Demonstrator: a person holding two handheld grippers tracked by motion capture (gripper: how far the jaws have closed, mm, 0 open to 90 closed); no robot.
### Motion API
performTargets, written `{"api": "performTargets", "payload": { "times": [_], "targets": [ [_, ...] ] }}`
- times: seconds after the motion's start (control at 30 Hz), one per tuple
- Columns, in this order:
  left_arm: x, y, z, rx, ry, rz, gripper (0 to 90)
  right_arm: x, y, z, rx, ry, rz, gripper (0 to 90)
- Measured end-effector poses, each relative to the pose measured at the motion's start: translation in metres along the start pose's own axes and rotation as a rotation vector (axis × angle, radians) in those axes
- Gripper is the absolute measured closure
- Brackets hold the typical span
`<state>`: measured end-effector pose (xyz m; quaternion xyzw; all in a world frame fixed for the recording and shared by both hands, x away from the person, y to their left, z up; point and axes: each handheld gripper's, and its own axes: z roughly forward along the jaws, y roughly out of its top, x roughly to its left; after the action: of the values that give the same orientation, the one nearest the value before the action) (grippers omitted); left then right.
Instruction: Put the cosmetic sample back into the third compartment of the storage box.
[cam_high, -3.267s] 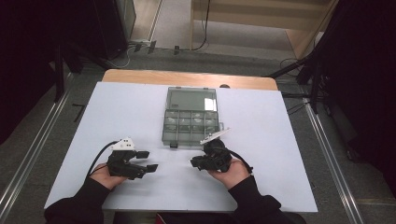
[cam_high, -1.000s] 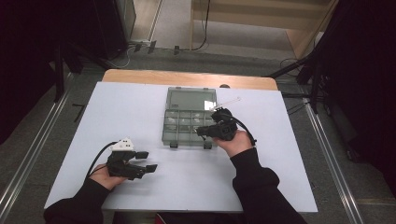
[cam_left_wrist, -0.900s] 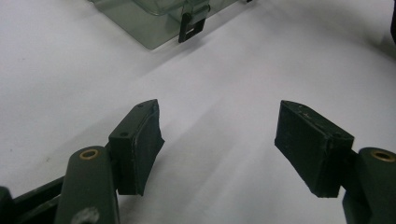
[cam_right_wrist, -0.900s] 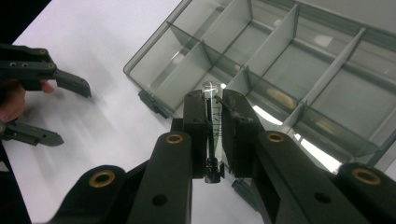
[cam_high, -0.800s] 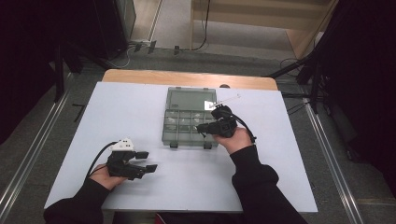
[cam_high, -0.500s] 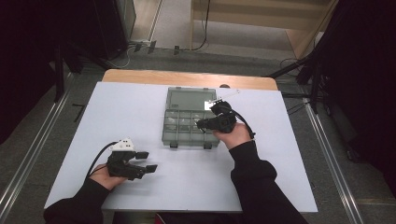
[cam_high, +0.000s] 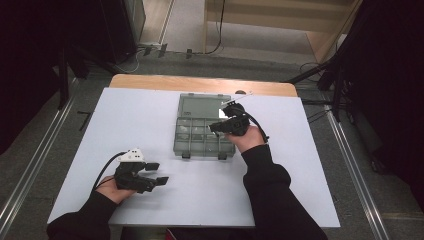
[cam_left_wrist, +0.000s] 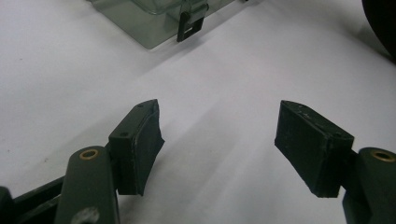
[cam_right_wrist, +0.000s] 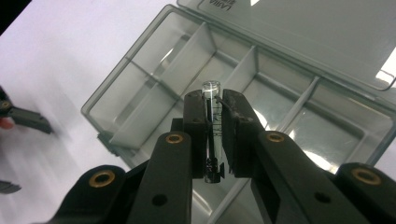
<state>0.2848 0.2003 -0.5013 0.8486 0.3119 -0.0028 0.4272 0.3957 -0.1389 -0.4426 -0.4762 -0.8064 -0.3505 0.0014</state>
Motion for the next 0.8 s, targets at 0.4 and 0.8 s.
{"api": "performTargets", "payload": {
  "times": [0.4,0.8],
  "targets": [
    [0.000,-0.001,-0.001,-0.004,0.006,0.001,30.7,-0.010,0.010,0.008,-0.008,-0.020,0.030,82.1],
    [0.000,-0.005,-0.005,-0.005,0.022,-0.010,30.7,-0.016,0.019,0.023,-0.011,-0.035,0.041,81.8]
  ]
}}
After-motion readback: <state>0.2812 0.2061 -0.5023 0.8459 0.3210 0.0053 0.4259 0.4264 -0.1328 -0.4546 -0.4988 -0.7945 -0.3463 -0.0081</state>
